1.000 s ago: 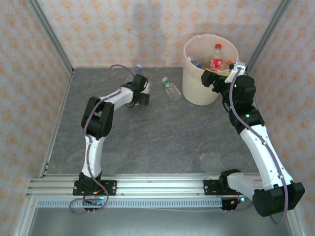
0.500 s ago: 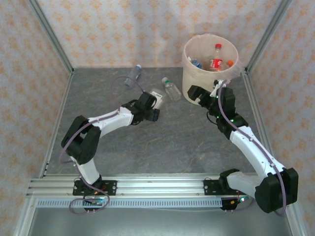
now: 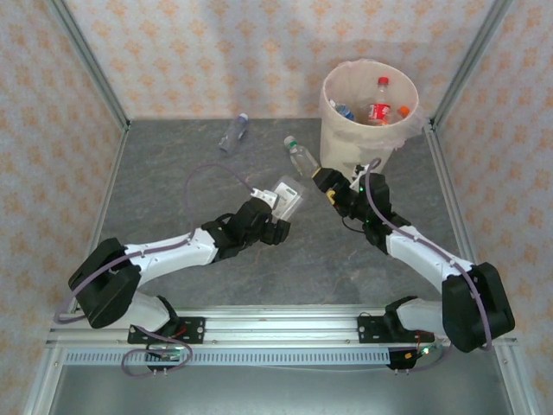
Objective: Put the plastic bottles in the bin
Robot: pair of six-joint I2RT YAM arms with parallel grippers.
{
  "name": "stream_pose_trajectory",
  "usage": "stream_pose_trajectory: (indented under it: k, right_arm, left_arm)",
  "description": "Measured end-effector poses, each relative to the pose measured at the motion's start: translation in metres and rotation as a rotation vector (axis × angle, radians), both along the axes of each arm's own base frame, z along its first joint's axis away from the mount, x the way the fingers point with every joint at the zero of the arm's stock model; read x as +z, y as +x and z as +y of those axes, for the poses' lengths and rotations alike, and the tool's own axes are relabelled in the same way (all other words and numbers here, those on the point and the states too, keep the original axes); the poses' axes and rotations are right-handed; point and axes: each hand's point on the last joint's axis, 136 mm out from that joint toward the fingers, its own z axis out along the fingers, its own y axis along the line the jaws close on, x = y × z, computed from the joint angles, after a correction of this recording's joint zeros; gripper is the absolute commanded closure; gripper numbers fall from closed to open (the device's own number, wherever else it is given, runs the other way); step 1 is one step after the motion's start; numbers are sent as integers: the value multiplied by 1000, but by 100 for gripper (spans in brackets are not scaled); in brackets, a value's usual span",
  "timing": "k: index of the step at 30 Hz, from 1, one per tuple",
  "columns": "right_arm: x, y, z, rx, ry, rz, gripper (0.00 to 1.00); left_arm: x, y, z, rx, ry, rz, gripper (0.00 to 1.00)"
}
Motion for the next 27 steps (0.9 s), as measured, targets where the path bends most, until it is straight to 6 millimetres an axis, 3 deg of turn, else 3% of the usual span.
stream_pose_trajectory:
  k: [4, 11, 14, 23, 27]
  right_arm:
    - [8, 0, 10, 43, 31, -29, 1]
    - [12, -9, 50, 207, 14, -43, 1]
    - [9, -12, 57, 235, 0, -45, 1]
    - [-5, -11, 56, 240, -35, -23, 30]
    - [-6, -10, 55, 233, -48, -29, 41]
  left_arm:
    - [8, 2, -8, -18, -33, -26, 26]
    - [11, 5, -19, -39, -28, -34, 25]
    - [14, 7, -24, -46, -39, -45, 25]
    - [18, 9, -30, -62, -63, -54, 24]
    - [19, 9, -30, -62, -64, -55, 18]
